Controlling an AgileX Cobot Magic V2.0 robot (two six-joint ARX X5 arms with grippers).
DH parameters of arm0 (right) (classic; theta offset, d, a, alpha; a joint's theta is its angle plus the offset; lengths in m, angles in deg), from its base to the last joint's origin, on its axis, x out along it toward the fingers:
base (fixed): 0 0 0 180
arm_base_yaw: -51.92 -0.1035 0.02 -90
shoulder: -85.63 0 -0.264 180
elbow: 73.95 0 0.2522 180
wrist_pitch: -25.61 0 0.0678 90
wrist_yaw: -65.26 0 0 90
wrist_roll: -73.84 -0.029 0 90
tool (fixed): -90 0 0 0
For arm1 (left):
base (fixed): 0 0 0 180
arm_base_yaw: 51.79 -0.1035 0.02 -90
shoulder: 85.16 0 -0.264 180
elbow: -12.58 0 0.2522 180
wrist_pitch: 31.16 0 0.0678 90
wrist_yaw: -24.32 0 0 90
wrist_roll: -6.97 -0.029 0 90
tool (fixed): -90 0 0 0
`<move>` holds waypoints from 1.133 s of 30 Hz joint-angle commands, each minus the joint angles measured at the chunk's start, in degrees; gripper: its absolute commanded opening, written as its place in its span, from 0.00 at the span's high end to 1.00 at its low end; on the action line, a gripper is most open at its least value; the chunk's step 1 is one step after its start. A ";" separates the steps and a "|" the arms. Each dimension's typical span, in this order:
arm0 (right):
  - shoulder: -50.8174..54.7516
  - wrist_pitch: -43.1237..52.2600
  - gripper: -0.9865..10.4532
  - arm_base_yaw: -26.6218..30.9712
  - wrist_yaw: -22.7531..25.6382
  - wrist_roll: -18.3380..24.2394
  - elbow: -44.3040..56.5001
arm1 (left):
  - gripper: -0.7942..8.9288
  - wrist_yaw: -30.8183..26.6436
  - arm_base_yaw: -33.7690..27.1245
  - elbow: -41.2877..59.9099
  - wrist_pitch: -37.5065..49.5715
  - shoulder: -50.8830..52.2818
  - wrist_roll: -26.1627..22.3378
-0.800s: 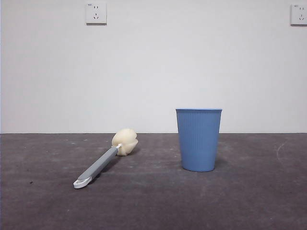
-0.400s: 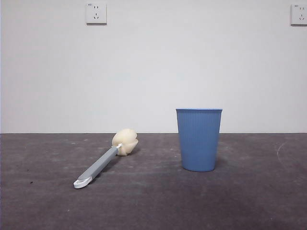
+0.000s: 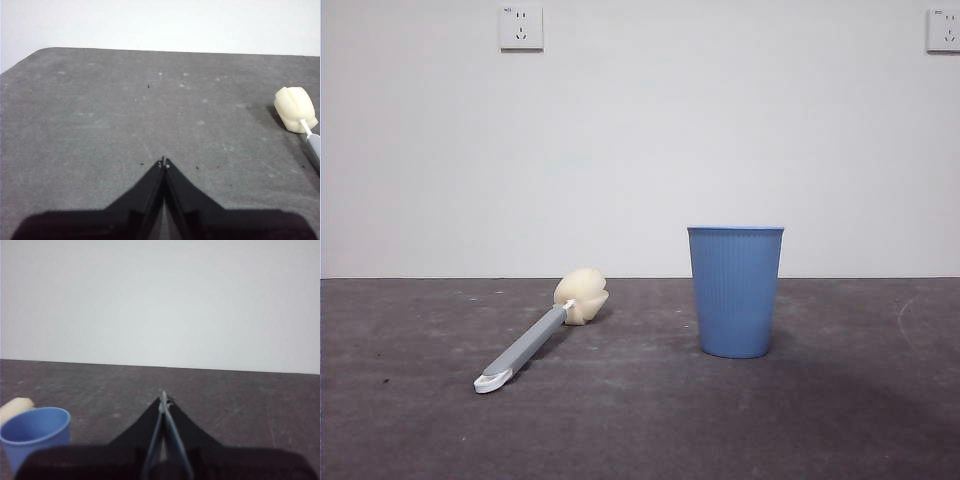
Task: Pick up the cup brush,pick up the cup,insert the brush into the cup,clean the cup,put the cup brush back,put the cup back to the fixed position on the table
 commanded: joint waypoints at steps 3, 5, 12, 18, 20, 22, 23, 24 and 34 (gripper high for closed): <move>0.70 0.63 0.91 2.08 0.02 -2.97 3.67 | 0.92 -0.15 0.07 0.81 0.44 0.09 0.26; 0.72 0.81 0.91 2.71 -0.20 -3.78 5.42 | 0.92 -0.13 0.07 0.81 0.52 0.09 0.26; 0.72 -10.32 0.91 3.50 -0.63 -2.32 5.81 | 0.92 -0.15 0.07 0.81 0.61 0.09 0.26; 0.74 -11.72 0.91 3.48 -3.50 -0.33 5.81 | 0.92 -0.15 0.09 0.81 0.59 0.09 0.26; 0.74 -11.74 0.91 3.48 -3.37 -0.17 5.79 | 0.92 -0.15 0.07 0.81 0.59 0.09 0.26; 0.74 -11.72 0.91 3.48 -3.37 -0.17 5.81 | 0.92 -0.13 0.09 0.81 0.59 0.09 0.26; 0.74 -11.67 0.91 3.48 -3.32 -0.26 5.81 | 0.92 -0.13 0.07 0.81 0.59 0.09 0.26; 0.74 -11.63 0.91 3.48 -3.34 -0.92 5.79 | 0.92 -0.15 0.07 0.81 0.59 0.09 0.26; 0.50 -11.50 0.91 3.41 -3.13 -1.22 5.79 | 0.92 -0.13 0.07 0.81 0.59 0.09 0.26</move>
